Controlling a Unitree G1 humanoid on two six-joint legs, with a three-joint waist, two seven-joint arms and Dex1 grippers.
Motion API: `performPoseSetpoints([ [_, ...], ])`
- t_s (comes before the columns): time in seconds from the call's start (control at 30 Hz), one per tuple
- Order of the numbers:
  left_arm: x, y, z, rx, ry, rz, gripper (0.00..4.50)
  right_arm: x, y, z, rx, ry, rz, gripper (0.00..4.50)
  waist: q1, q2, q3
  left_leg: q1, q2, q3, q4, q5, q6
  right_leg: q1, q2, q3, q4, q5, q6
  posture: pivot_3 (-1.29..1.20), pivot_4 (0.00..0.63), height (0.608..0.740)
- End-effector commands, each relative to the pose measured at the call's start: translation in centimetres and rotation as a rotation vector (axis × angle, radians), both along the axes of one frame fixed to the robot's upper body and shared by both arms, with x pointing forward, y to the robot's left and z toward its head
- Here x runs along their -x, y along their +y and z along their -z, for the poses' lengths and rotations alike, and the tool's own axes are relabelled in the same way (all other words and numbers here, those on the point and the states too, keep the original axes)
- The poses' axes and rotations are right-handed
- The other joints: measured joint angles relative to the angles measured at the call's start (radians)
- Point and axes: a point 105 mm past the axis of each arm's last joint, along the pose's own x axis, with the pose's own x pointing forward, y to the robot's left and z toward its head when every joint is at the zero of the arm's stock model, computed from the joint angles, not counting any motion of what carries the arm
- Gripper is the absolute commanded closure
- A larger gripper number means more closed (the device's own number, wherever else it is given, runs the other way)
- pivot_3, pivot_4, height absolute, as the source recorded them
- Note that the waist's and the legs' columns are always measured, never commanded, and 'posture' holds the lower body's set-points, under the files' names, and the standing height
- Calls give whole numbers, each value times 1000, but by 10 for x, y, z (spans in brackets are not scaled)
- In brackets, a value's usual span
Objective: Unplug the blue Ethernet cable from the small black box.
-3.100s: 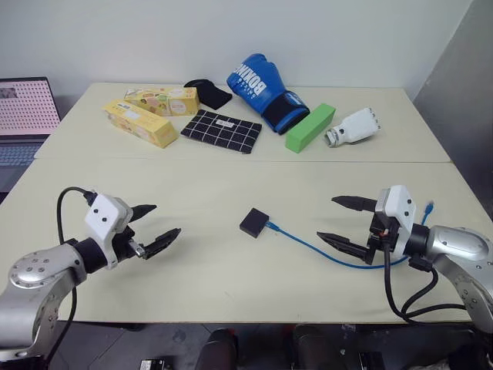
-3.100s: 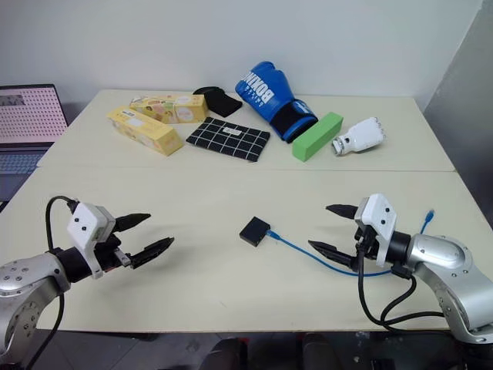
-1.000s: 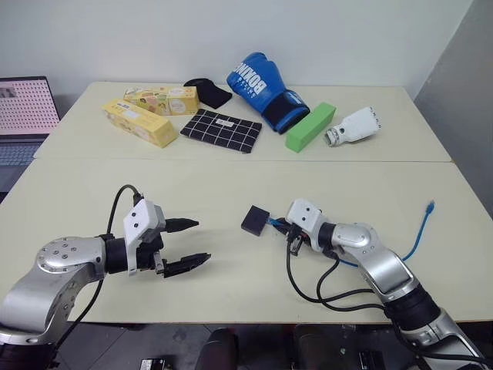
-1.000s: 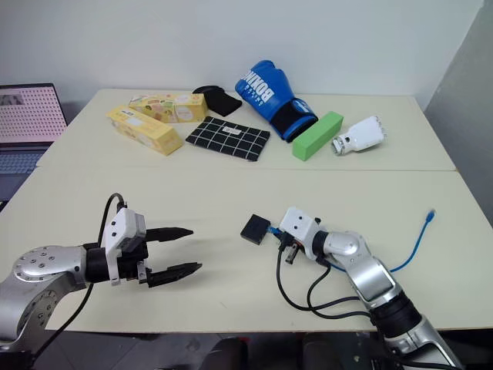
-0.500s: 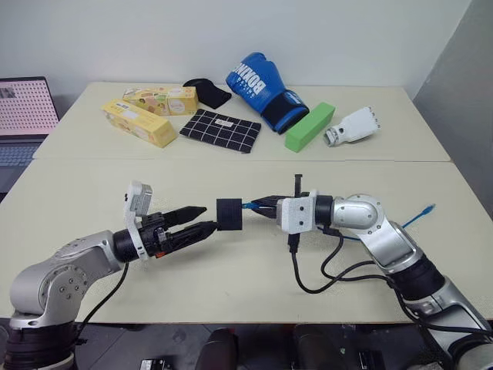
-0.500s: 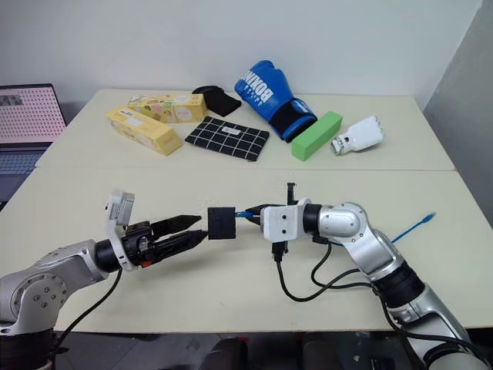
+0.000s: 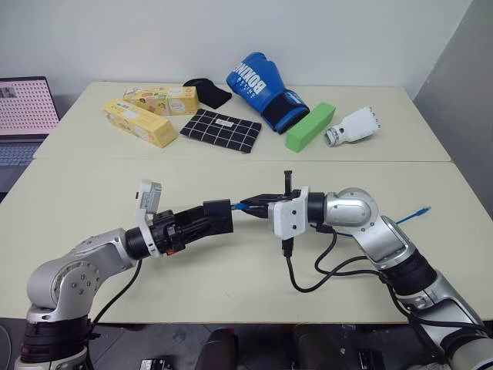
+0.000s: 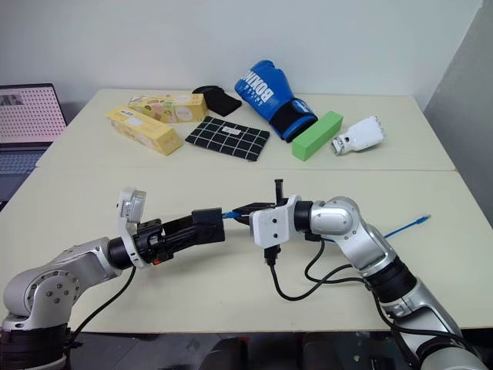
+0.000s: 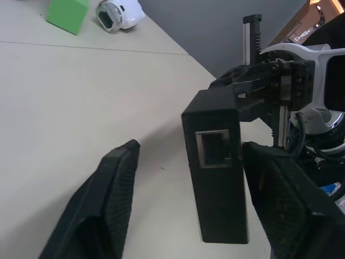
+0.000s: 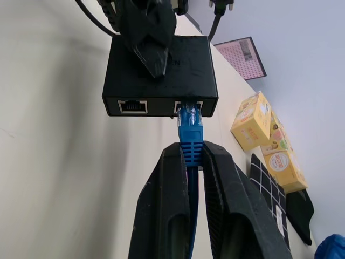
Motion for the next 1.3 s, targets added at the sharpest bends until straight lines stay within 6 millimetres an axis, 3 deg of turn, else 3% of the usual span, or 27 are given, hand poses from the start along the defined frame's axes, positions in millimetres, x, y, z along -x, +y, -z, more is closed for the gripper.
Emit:
performPoseSetpoints([
  [0.03, 0, -2, -5, 14, -18, 14, 2316, 6, 5, -16, -40, -85, -36, 4391, 0, 0, 0, 0, 0, 0, 0, 0, 0, 0, 0, 0, 0, 0, 0, 0, 150, 740],
  [0.23, 0, -3, -3, 16, -14, 17, 3710, 7, 8, -20, -64, -146, -56, 4392, 0, 0, 0, 0, 0, 0, 0, 0, 0, 0, 0, 0, 0, 0, 0, 0, 150, 740],
  [0.4, 1, -3, -4, 24, -9, 20, 3726, 11, 8, -16, -45, -196, -98, 4392, 0, 0, 0, 0, 0, 0, 0, 0, 0, 0, 0, 0, 0, 0, 0, 0, 150, 740],
  [0.47, 1, -3, -3, 18, -5, 27, 3726, 13, 7, -16, -50, -193, -110, 3691, 0, 0, 0, 0, 0, 0, 0, 0, 0, 0, 0, 0, 0, 0, 0, 0, 150, 740],
  [0.63, 1, -4, -4, -30, -50, 56, 3726, 14, -9, -19, -25, -182, -126, 2584, 0, 0, 0, 0, 0, 0, 0, 0, 0, 0, 0, 0, 0, 0, 0, 0, 150, 740],
  [0.73, 0, -7, -2, -80, -104, 100, 3726, 15, -23, -18, -18, -40, -106, 1884, 4, 0, 0, 0, 0, 0, 0, 0, 0, 0, 0, 0, 0, 0, 0, 0, 150, 740],
  [0.87, 5, -17, -1, -186, -257, 247, 3726, 20, -37, -26, -209, 496, -31, 1829, 3, 0, 0, -1, 0, -1, 0, 0, 0, 1, 0, 0, -1, 0, 0, 0, 150, 740],
  [0.93, 7, -21, -3, -192, -312, 301, 3726, 25, -38, -25, -250, 675, -20, 1829, 4, 1, 0, -1, 1, -2, 0, 0, 0, 1, -1, 1, -2, 0, 0, 0, 150, 740],
  [1.1, 6, -28, -5, -207, -354, 381, 3726, 30, -29, -26, -340, 902, 9, 1829, -2, 1, 0, -1, 0, -1, -1, 0, 0, 0, 0, 0, -1, 0, -1, 0, 150, 740],
  [1.3, 3, -29, -5, -189, -383, 385, 3726, 38, -25, -17, -326, 1025, 24, 1829, 0, 1, 0, -1, -1, -1, -1, 0, 1, 0, 1, 0, -2, 0, -1, 0, 150, 740],
])
